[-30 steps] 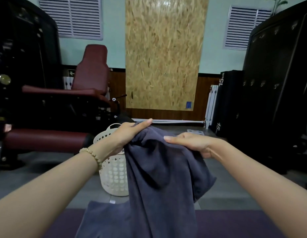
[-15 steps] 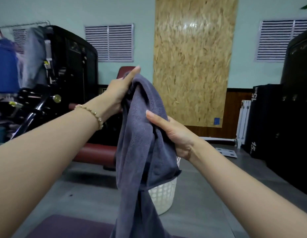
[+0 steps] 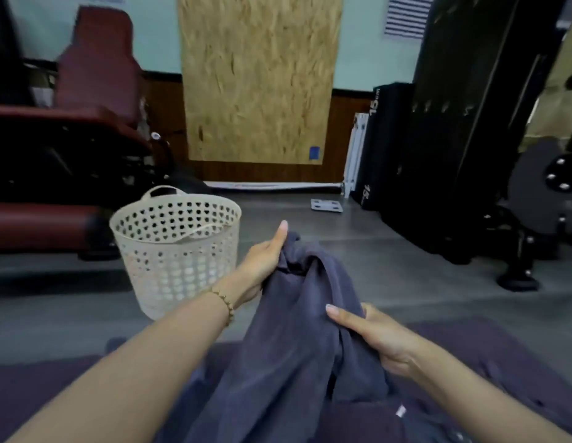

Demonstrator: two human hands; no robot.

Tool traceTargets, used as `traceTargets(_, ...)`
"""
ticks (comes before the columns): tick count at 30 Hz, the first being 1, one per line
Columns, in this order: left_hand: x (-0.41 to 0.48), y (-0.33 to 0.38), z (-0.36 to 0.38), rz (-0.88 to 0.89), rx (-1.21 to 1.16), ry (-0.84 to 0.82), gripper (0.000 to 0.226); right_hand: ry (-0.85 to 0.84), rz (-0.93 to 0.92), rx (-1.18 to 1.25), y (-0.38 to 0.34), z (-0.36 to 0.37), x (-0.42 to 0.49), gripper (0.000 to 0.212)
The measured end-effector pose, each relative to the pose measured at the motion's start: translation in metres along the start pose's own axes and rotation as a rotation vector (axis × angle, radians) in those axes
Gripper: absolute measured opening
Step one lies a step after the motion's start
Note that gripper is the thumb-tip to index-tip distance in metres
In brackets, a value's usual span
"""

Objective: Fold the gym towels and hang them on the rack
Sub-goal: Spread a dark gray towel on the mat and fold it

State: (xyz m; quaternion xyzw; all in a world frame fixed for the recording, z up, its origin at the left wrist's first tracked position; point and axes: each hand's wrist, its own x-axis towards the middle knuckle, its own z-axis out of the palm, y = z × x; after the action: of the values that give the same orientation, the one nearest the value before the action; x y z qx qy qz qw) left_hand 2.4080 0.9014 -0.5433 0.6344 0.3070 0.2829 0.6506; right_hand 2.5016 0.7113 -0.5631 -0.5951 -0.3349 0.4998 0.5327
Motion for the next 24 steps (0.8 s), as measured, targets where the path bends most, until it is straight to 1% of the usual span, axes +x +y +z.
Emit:
traceTargets(4, 0.018, -0.104, 0.066, -0.128, -0.125, 0.02, 0.036, 0.147, 0.133, 0.124, 0.078, -0.07, -0.02, 0.042)
traceTargets(7, 0.028, -0.171, 0.101, -0.155, 0.004, -0.025, 0.026, 0.241, 0.188, 0.176, 0.131, -0.115, -0.028, 0.036)
traceTargets(10, 0.042, -0.219, 0.122, -0.098, 0.26, -0.098, 0.026, 0.3, 0.213, 0.146, 0.181, -0.15, -0.033, 0.032)
traceTargets(12, 0.054, -0.239, 0.133, -0.074, 0.444, -0.136, 0.037, 0.347, 0.212, 0.076, 0.208, -0.167, -0.035, 0.026)
traceTargets(14, 0.065, -0.25, 0.147, -0.101, 0.526, -0.159, 0.039, 0.402, 0.18, -0.072, 0.232, -0.185, -0.037, 0.022)
traceTargets(15, 0.07, -0.254, 0.155, -0.151, 0.503, -0.163, 0.036, 0.417, 0.165, -0.15, 0.242, -0.194, -0.038, 0.021)
traceTargets(17, 0.079, -0.258, 0.176, -0.258, 0.356, -0.15, 0.022, 0.42, 0.165, -0.223, 0.256, -0.211, -0.039, 0.022)
traceTargets(19, 0.092, -0.263, 0.2, -0.262, 0.237, -0.107, 0.016, 0.371, 0.209, -0.176, 0.26, -0.226, -0.039, 0.024)
traceTargets(20, 0.101, -0.265, 0.212, -0.231, 0.229, -0.091, 0.014, 0.313, 0.252, -0.131, 0.261, -0.233, -0.038, 0.025)
traceTargets(22, 0.119, -0.273, 0.236, -0.153, 0.294, -0.103, 0.015, 0.198, 0.351, -0.005, 0.259, -0.247, -0.037, 0.03)
traceTargets(24, 0.136, -0.282, 0.26, -0.086, 0.343, -0.153, 0.017, 0.166, 0.387, 0.131, 0.261, -0.264, -0.031, 0.035)
